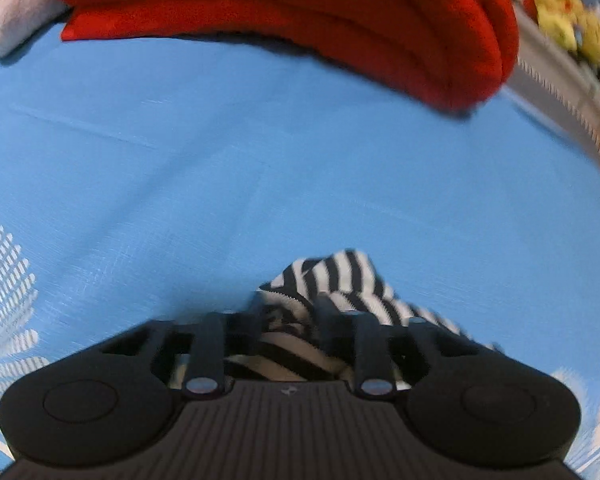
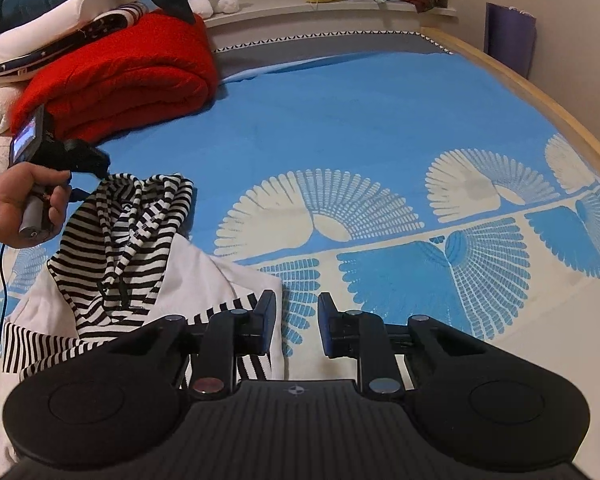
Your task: Fold small clothes
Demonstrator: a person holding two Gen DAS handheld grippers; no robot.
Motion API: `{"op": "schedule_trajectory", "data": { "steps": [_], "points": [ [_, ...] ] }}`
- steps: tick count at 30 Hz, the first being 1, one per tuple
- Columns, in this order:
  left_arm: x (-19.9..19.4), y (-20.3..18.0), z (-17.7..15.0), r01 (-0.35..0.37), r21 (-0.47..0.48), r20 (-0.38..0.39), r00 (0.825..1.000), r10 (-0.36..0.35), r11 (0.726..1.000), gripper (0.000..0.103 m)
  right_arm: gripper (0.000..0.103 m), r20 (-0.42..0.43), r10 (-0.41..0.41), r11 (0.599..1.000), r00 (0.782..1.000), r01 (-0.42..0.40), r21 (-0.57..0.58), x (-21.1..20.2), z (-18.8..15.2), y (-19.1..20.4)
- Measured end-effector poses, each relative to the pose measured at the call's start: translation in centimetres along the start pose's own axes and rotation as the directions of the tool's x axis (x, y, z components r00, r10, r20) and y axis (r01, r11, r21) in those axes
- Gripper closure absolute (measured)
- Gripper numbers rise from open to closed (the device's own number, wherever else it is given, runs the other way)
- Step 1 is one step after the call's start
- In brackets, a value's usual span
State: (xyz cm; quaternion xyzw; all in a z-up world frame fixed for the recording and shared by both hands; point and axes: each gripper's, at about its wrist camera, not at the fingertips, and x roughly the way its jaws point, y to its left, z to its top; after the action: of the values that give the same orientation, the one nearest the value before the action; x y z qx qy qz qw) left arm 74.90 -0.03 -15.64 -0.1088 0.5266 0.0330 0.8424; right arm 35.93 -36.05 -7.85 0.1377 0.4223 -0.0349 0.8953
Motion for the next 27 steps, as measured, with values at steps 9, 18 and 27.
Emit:
{"op": "schedule_trajectory", "data": {
  "steps": [9,18,27],
  "points": [
    [-15.3,-1.4,-7.6,0.026,0.411,0.303,0.939,-0.163,0.911,0.099,0.079,0.014,0.023,0.999,1.000,-0.024,0.036,-0.9,0.5,-0.2],
    [-31.0,8.9,-30.9,0.261,0.670,0.122,0.885,-0.450,0.695,0.097,0.078,0.070,0.076,0.988,0.995,-0.084,0.131,-3.8,0.9,-0.2],
    [-25.9,16.0,-28.2,0.350,-0.119,0.088,0.936,-0.341,0.929,0.068,0.070,0.010,0.206,0.963,0.978,-0.205,0.176,-3.9,-0.6,2.2]
  ]
}}
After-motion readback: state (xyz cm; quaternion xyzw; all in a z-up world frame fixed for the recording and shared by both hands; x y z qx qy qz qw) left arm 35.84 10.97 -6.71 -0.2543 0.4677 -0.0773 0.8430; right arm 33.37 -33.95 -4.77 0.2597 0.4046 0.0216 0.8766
